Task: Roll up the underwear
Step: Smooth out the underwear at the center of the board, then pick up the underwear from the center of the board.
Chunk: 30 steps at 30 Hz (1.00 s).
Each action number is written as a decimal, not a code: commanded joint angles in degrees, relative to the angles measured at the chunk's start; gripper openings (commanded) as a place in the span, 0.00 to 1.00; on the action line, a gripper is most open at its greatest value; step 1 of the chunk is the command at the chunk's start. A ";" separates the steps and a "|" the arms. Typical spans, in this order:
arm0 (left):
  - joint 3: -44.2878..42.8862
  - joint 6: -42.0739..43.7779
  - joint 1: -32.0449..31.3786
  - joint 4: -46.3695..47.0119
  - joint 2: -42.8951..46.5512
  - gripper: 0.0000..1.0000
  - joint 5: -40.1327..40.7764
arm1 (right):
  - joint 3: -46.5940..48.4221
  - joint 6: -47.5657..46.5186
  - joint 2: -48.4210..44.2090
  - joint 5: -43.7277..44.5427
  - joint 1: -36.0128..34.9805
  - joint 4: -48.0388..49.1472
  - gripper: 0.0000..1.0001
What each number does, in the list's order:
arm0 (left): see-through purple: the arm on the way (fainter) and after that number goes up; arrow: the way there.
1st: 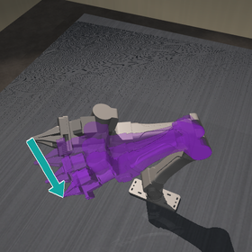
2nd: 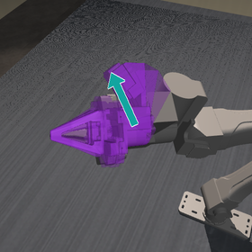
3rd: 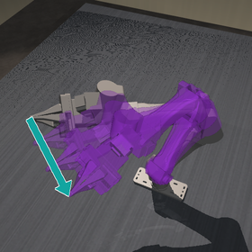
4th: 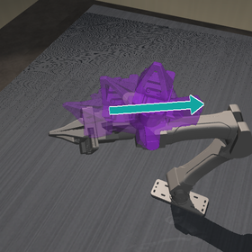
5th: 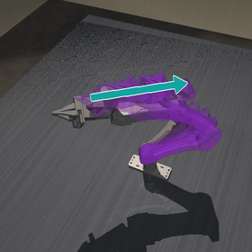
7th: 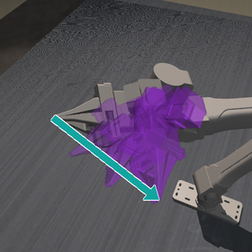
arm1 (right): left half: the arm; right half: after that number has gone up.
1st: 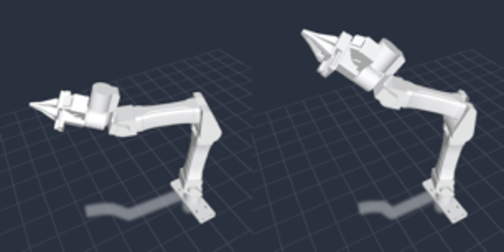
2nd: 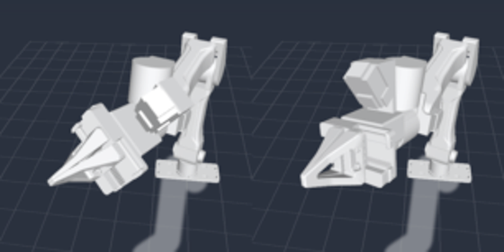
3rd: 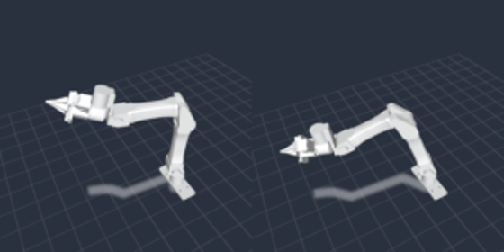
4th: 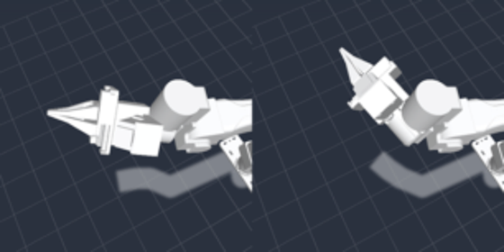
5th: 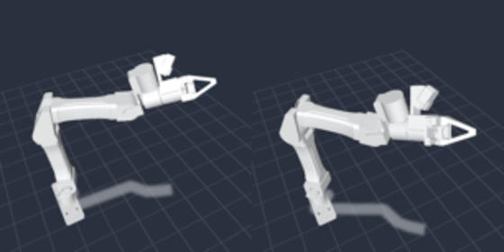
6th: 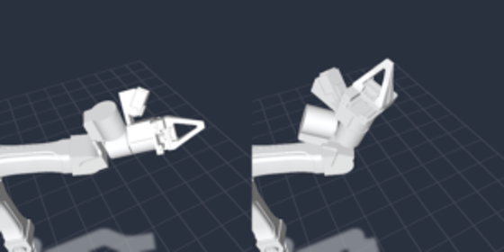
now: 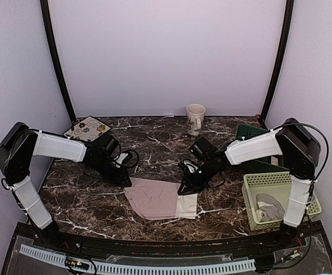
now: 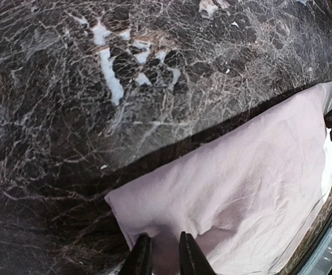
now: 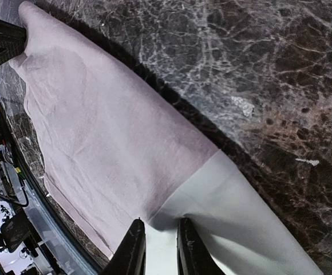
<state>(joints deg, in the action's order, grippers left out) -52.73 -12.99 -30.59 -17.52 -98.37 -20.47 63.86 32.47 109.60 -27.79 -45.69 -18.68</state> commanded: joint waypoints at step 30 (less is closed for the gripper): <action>6.54 29.13 -7.19 7.13 36.49 0.99 -2.71 | -14.40 -39.22 -42.19 26.70 -5.20 17.75 0.98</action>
<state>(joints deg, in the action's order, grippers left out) -47.07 7.40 -37.23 -9.87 -59.77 -15.09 50.85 8.16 67.31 2.20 -50.89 -3.40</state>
